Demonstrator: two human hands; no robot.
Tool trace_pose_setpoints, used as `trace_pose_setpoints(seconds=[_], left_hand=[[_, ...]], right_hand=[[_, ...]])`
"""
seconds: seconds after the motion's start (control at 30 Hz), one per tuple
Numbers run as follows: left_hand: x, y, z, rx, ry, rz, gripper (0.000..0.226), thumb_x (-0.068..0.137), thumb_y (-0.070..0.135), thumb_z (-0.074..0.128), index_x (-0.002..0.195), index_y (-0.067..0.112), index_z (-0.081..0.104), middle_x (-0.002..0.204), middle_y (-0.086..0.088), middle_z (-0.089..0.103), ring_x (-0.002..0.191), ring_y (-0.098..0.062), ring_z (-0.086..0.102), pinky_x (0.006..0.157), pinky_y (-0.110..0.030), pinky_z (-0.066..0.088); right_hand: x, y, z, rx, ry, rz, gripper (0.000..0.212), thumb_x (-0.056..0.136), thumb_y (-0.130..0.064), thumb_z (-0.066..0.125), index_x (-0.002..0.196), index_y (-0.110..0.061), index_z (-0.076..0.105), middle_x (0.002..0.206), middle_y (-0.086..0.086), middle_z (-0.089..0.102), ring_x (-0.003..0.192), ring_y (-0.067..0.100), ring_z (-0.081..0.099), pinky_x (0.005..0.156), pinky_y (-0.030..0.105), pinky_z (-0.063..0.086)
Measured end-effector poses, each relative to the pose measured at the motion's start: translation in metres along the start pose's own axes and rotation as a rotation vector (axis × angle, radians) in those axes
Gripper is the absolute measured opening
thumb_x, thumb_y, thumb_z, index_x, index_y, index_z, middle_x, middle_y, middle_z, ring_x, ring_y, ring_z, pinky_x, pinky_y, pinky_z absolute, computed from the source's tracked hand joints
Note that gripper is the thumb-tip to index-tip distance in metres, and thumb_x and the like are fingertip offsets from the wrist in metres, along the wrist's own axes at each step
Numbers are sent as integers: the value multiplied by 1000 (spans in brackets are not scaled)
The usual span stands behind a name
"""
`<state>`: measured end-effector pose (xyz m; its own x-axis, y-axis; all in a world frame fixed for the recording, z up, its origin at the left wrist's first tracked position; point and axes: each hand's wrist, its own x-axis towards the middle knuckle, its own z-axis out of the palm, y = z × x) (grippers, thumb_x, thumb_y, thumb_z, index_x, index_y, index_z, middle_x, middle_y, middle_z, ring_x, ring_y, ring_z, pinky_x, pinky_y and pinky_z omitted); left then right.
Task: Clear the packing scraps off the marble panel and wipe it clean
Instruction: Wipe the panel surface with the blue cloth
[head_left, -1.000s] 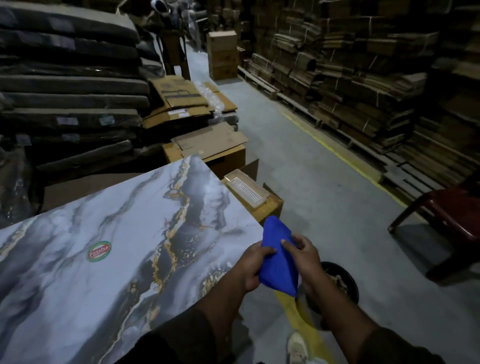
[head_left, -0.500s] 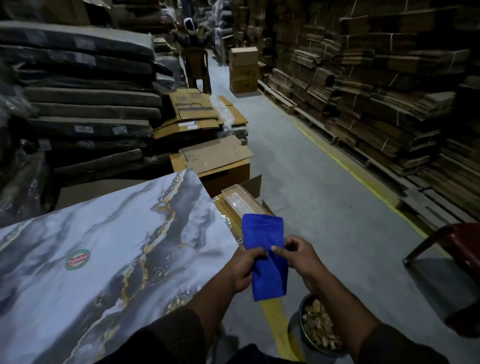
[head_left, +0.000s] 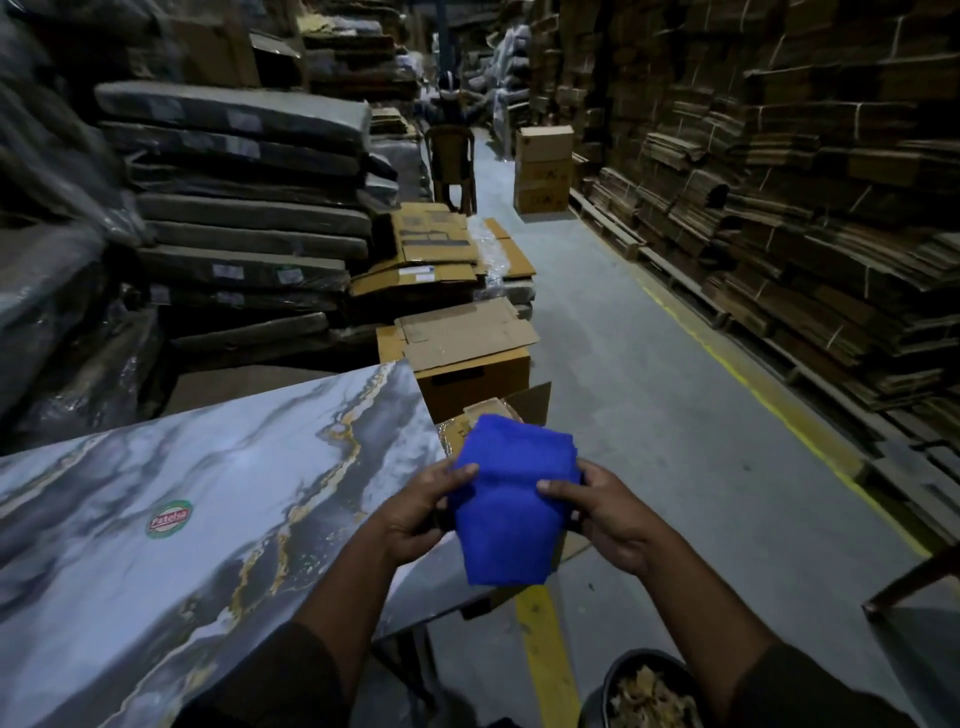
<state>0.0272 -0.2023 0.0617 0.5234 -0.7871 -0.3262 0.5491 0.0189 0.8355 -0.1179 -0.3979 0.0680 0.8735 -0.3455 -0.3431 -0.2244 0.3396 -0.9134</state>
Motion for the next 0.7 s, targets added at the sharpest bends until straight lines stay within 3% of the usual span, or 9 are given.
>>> trace_pose_setpoints(seconds=[0.07, 0.13, 0.23, 0.37, 0.47, 0.53, 0.6, 0.63, 0.7], left_hand=[[-6, 4, -5, -2, 21, -34, 88, 56, 44, 98, 131, 12, 65, 133, -11, 68, 121, -28, 66, 95, -44, 58], [-6, -5, -1, 86, 82, -149, 97, 51, 51, 98, 134, 16, 63, 131, -9, 70, 123, -28, 65, 100, -47, 55], [-1, -14, -1, 9, 131, -135, 78, 73, 32, 92, 140, 13, 58, 130, -11, 70, 121, -31, 66, 102, -49, 54], [2, 2, -4, -78, 94, -38, 84, 69, 24, 94, 142, 8, 55, 135, -15, 66, 125, -35, 64, 106, -52, 51], [9, 12, 2, -65, 104, -3, 69, 79, 19, 86, 140, 6, 56, 133, -16, 67, 124, -35, 64, 107, -52, 51], [13, 18, 6, -78, 112, 12, 56, 86, 16, 79, 137, 5, 58, 130, -16, 69, 121, -34, 66, 103, -49, 54], [18, 24, 10, -93, 144, 39, 50, 89, 15, 76, 135, 6, 59, 127, -15, 71, 118, -32, 68, 98, -46, 57], [20, 26, 12, -97, 162, 49, 48, 90, 16, 75, 135, 6, 59, 126, -14, 71, 117, -32, 68, 96, -45, 58], [26, 28, 17, -68, 208, 73, 47, 93, 19, 72, 136, 9, 58, 127, -12, 71, 116, -31, 69, 90, -44, 60]], right_hand=[[11, -8, 9, -32, -41, 8, 47, 83, -11, 79, 127, -15, 63, 125, 8, 71, 112, 29, 68, 91, 45, 58], [24, -7, 20, -262, 104, 29, 44, 85, -15, 78, 126, -17, 63, 124, 8, 70, 108, 28, 68, 93, 50, 58], [40, -1, 29, -386, 210, 12, 34, 90, -29, 74, 122, -22, 65, 120, 5, 70, 104, 26, 68, 88, 52, 60], [37, -5, 39, -303, 241, 49, 43, 95, -36, 68, 131, -16, 55, 131, 5, 57, 114, 26, 60, 69, 37, 58], [36, 3, 45, -263, 199, 178, 61, 87, -52, 73, 132, -15, 54, 133, 7, 56, 115, 29, 58, 77, 44, 61], [36, 12, 45, -195, 223, 212, 69, 81, -60, 76, 133, -19, 56, 123, 8, 63, 98, 27, 63, 78, 48, 62], [34, 17, 44, -124, 251, 223, 65, 81, -58, 77, 130, -20, 57, 96, 7, 62, 75, 22, 59, 69, 44, 62], [33, 17, 44, -117, 250, 226, 60, 82, -55, 78, 125, -17, 59, 89, 6, 61, 72, 21, 59, 68, 43, 61], [32, 14, 42, -157, 232, 238, 58, 76, -48, 85, 115, -10, 65, 99, 9, 69, 88, 26, 68, 80, 49, 62]])
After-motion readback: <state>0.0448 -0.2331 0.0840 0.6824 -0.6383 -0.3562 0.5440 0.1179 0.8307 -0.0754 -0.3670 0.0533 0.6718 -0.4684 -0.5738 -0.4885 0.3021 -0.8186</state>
